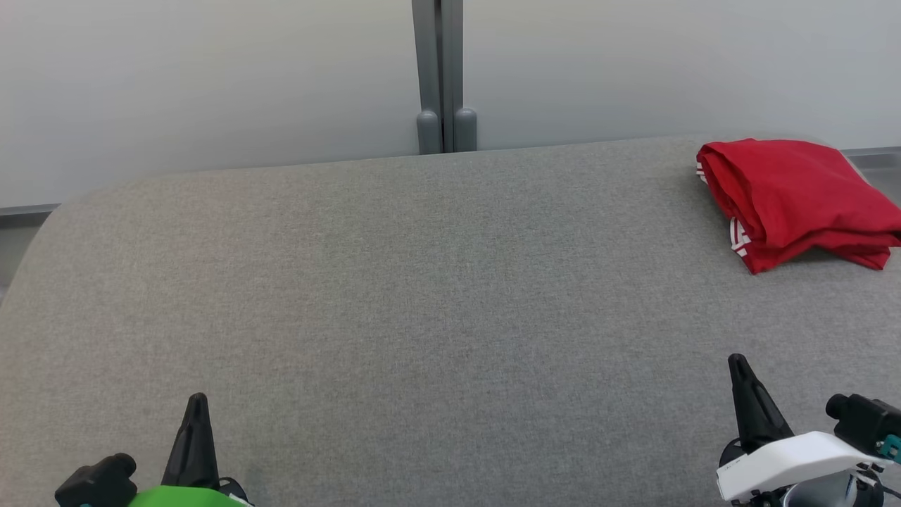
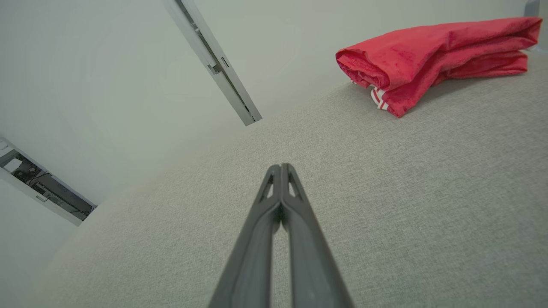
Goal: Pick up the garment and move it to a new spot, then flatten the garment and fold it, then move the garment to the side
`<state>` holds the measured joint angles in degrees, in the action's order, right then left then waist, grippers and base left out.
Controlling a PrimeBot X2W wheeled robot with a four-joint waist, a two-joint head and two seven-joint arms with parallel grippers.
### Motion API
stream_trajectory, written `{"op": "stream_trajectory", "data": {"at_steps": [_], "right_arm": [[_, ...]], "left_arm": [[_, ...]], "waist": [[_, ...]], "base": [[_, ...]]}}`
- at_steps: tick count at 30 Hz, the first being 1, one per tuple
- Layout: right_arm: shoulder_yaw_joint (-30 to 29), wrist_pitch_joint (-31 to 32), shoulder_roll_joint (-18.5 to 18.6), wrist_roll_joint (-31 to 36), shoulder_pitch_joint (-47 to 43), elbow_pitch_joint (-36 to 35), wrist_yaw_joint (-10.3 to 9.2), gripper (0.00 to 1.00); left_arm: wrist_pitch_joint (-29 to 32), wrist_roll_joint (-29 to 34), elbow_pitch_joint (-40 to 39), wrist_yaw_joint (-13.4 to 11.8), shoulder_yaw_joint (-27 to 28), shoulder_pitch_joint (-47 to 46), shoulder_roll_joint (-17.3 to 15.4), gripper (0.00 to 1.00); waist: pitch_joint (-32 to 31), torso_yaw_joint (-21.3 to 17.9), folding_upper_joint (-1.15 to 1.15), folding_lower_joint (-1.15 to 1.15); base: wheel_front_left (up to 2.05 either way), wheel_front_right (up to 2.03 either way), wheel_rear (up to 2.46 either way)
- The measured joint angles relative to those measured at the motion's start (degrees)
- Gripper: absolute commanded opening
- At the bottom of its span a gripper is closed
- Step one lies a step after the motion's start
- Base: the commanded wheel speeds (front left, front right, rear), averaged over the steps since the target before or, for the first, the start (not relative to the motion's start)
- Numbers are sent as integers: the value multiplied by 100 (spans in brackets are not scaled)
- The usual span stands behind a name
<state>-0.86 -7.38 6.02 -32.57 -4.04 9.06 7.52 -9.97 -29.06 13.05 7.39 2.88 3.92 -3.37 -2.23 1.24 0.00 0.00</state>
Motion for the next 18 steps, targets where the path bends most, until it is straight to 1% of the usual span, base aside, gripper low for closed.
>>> {"op": "stream_trajectory", "data": {"at_steps": [11,18], "right_arm": [[-86,227,-40,-950,151,81,0,0],[-140,335,-78,-1451,233,123,0,0]], "left_arm": [[252,-1011,11,0,55,-140,11,0],[401,-1528,19,0,81,-237,14,0]], "waist": [[25,-13,0,0],[40,-20,0,0]], "base": [[0,0,0],[0,0,0]]}}
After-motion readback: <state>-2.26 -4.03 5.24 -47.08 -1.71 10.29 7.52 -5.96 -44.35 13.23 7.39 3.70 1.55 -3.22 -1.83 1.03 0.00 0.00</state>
